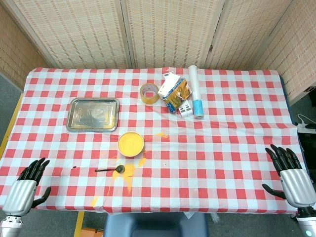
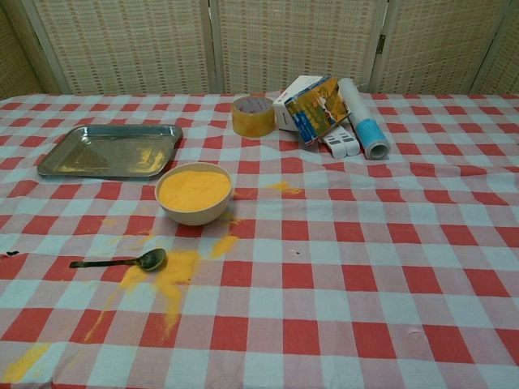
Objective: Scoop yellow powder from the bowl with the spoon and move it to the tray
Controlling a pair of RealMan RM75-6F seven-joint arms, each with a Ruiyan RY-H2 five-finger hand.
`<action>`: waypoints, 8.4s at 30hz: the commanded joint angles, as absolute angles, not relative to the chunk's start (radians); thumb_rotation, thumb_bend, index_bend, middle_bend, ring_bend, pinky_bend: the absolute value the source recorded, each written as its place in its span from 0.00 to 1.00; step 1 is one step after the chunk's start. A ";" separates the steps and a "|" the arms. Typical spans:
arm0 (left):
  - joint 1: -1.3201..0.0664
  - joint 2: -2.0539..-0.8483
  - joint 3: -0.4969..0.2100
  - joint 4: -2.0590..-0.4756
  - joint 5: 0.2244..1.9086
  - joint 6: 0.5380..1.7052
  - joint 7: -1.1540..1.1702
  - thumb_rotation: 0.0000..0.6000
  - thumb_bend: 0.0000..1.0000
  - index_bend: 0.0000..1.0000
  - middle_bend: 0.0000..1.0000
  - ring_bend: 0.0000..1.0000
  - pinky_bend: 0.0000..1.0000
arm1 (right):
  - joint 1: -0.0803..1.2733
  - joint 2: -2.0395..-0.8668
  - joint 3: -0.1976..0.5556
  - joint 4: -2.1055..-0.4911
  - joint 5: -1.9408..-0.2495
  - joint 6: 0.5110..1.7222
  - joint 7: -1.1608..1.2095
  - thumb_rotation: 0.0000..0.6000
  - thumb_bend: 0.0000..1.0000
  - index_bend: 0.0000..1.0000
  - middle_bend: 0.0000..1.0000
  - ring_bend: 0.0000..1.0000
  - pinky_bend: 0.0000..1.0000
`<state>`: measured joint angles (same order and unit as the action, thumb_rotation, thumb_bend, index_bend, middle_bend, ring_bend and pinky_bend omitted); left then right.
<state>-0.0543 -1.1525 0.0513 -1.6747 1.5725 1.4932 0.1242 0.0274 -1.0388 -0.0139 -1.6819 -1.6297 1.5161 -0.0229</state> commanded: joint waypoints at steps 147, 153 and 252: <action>-0.709 -1.943 -0.307 -1.290 1.127 1.253 1.139 1.00 0.47 0.60 1.00 1.00 1.00 | 0.036 -0.990 0.027 -1.646 -1.558 1.504 0.184 1.00 0.04 0.00 0.00 0.00 0.00; -0.714 -1.951 -0.285 -1.258 1.114 1.254 1.133 1.00 0.47 0.56 1.00 1.00 1.00 | 0.032 -0.988 0.033 -1.645 -1.548 1.513 0.190 1.00 0.04 0.00 0.00 0.00 0.00; -0.605 -2.060 -0.019 -0.309 1.610 1.461 -0.073 1.00 0.45 0.45 1.00 1.00 1.00 | 0.004 -1.035 -0.001 -1.673 -1.626 1.559 0.023 1.00 0.04 0.00 0.00 0.00 0.00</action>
<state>-0.6037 -2.0594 -0.0193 -0.3115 1.6099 1.4620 -0.0741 0.0038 -1.0346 -0.0009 -1.6731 -1.6255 1.5590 0.0231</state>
